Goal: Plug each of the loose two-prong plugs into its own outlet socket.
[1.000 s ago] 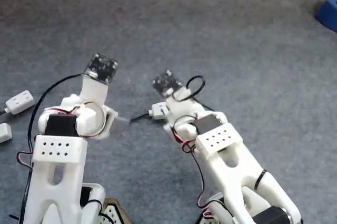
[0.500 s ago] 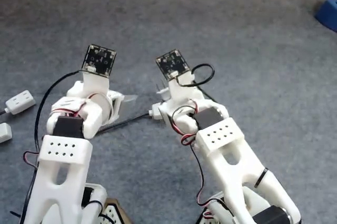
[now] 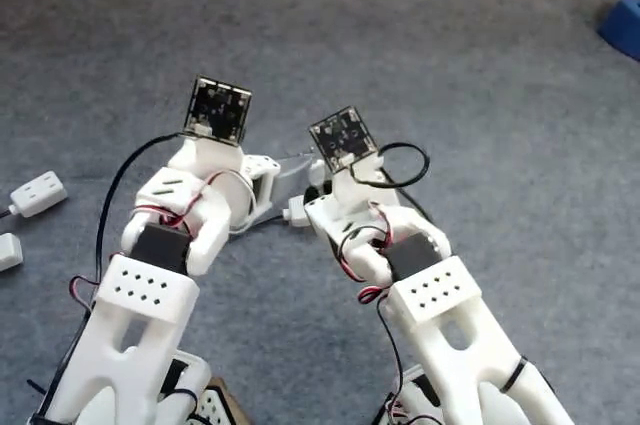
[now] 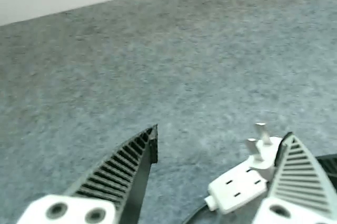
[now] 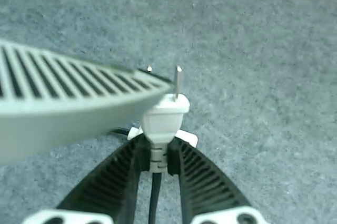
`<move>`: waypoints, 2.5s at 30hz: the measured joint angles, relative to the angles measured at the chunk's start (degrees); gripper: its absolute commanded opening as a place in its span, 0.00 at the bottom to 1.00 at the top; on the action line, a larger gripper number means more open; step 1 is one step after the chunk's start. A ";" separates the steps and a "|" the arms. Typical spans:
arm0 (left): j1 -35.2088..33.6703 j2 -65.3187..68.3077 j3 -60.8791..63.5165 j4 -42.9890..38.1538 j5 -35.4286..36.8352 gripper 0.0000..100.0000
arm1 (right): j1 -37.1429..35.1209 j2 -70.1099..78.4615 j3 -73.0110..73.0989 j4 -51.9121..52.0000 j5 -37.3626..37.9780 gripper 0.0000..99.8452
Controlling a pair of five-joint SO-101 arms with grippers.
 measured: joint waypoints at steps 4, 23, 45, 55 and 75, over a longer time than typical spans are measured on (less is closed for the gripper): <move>2.11 0.00 0.35 -0.26 0.00 0.36 | -0.79 -0.35 0.00 0.00 0.00 0.01; -2.46 -0.79 16.26 -13.54 -5.36 0.35 | -2.02 -8.97 -7.12 16.79 0.18 0.01; -11.60 0.09 18.02 -20.04 -7.12 0.35 | 1.32 1.14 -14.33 20.75 7.30 0.01; -14.59 0.09 18.02 -21.01 -8.18 0.35 | 4.75 10.02 -7.74 16.35 -4.13 0.15; -16.09 0.09 18.99 -23.30 -8.18 0.35 | -2.46 10.55 -8.26 24.44 -31.21 0.21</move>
